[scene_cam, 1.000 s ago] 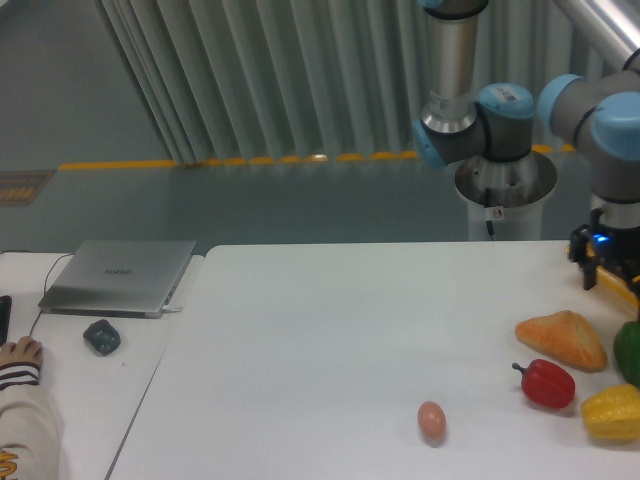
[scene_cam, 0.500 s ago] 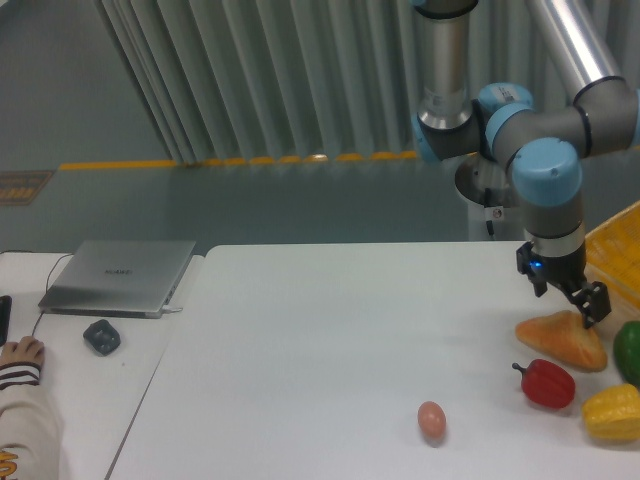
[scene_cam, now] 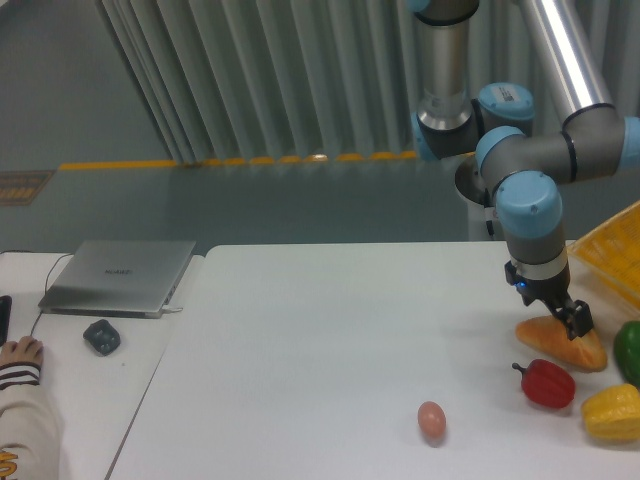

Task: Place the triangular bread in the basket
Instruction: 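Close the gripper on the triangular bread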

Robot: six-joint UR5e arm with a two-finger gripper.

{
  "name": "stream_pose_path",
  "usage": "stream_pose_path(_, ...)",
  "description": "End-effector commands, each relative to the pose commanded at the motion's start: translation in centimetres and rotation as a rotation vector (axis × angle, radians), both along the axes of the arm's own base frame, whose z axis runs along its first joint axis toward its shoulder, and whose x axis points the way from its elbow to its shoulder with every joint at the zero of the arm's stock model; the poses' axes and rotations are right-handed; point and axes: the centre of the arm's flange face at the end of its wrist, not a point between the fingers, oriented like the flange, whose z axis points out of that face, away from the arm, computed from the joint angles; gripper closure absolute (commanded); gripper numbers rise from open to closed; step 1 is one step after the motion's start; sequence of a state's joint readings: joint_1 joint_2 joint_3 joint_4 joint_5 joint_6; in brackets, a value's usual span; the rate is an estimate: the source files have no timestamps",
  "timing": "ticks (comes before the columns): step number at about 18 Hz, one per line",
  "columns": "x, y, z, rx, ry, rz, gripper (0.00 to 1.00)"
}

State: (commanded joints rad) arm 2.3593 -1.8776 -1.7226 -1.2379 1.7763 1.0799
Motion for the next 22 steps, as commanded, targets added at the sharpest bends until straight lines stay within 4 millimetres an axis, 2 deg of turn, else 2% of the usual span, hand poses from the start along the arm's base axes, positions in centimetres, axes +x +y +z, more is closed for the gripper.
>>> stream_pose_path(3, 0.0, 0.0, -0.6, -0.015, 0.0, -0.004, 0.06)
stream_pose_path(5, -0.1, -0.2, -0.8, -0.033, 0.012, -0.006, 0.13)
stream_pose_path(10, -0.3, 0.0, -0.8, -0.03, 0.018, 0.012, 0.58)
stream_pose_path(12, -0.4, 0.0, -0.7, -0.027, 0.026, 0.024, 0.7)
stream_pose_path(13, -0.4, 0.0, -0.7, -0.027, 0.027, 0.028, 0.81)
stream_pose_path(14, -0.4, 0.1, -0.6, -0.025, 0.029, 0.034, 0.87)
stream_pose_path(16, -0.5, 0.0, -0.4, -0.023, 0.032, 0.037, 0.96)
stream_pose_path(18, -0.5, 0.0, -0.3, -0.022, 0.033, 0.039, 1.0)
stream_pose_path(20, -0.6, 0.0, 0.1, -0.017, 0.038, 0.037, 1.0)
stream_pose_path(22, -0.6, -0.1, 1.7, 0.0, 0.053, 0.032, 1.0)
